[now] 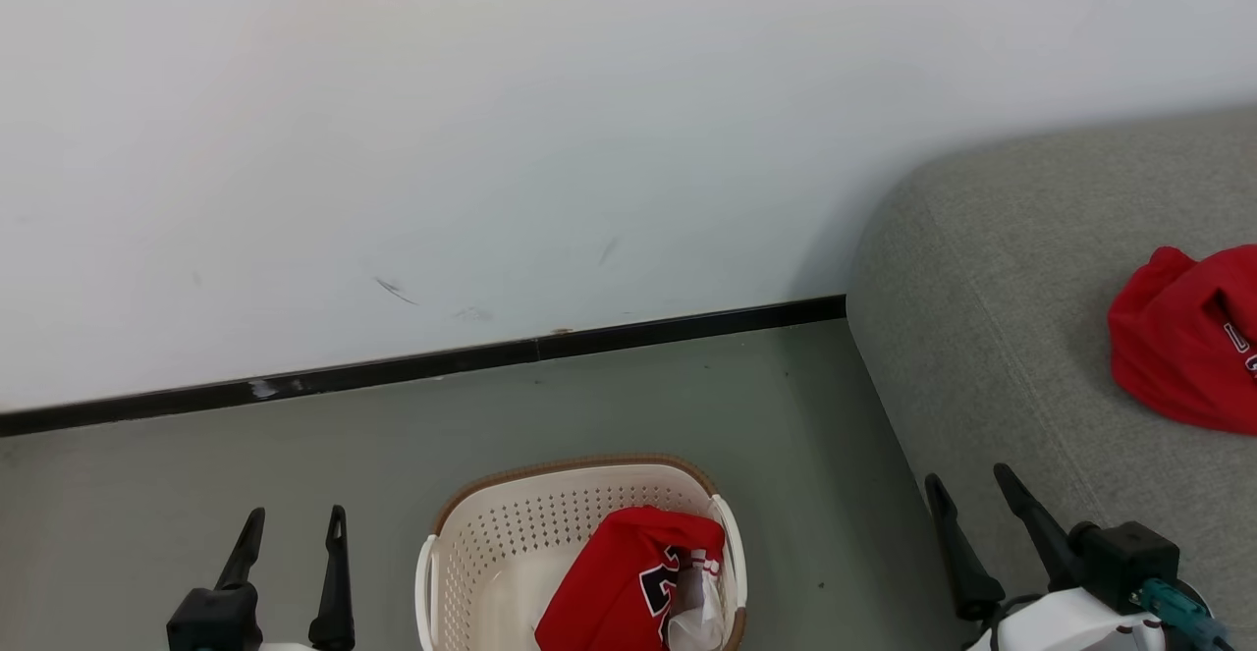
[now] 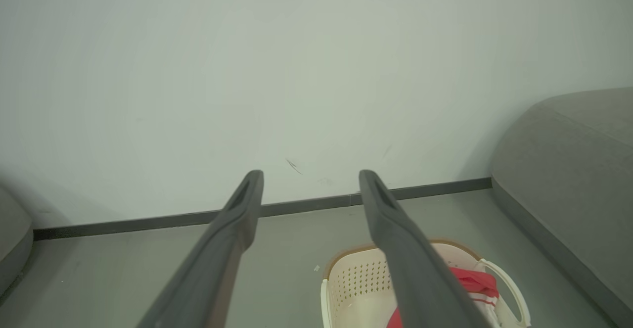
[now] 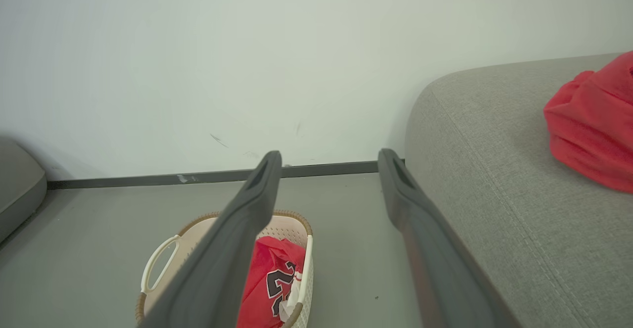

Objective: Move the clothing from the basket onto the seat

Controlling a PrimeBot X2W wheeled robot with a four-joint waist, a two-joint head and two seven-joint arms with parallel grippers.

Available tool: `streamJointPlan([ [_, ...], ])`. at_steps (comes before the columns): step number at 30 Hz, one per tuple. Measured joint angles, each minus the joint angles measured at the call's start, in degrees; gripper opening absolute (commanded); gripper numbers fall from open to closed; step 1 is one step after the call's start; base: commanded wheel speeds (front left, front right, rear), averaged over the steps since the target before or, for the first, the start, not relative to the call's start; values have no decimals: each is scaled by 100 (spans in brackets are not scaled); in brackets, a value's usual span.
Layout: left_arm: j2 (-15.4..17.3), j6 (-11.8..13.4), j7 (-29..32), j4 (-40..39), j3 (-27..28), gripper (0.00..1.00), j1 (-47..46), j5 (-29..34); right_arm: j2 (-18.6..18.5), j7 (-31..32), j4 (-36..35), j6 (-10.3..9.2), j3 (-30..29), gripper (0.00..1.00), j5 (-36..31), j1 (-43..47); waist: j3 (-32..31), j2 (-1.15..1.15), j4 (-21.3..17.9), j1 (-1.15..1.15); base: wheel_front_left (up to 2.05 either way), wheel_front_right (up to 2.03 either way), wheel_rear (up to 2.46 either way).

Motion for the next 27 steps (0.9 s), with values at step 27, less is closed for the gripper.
streamJointPlan([
  [27, 153, -588, 372, 457, -770, 100, -1063, 408, 10, 0, -667, 0, -412, 100, -4, -112, 552, 0, -130, 0, 0, 0, 0],
])
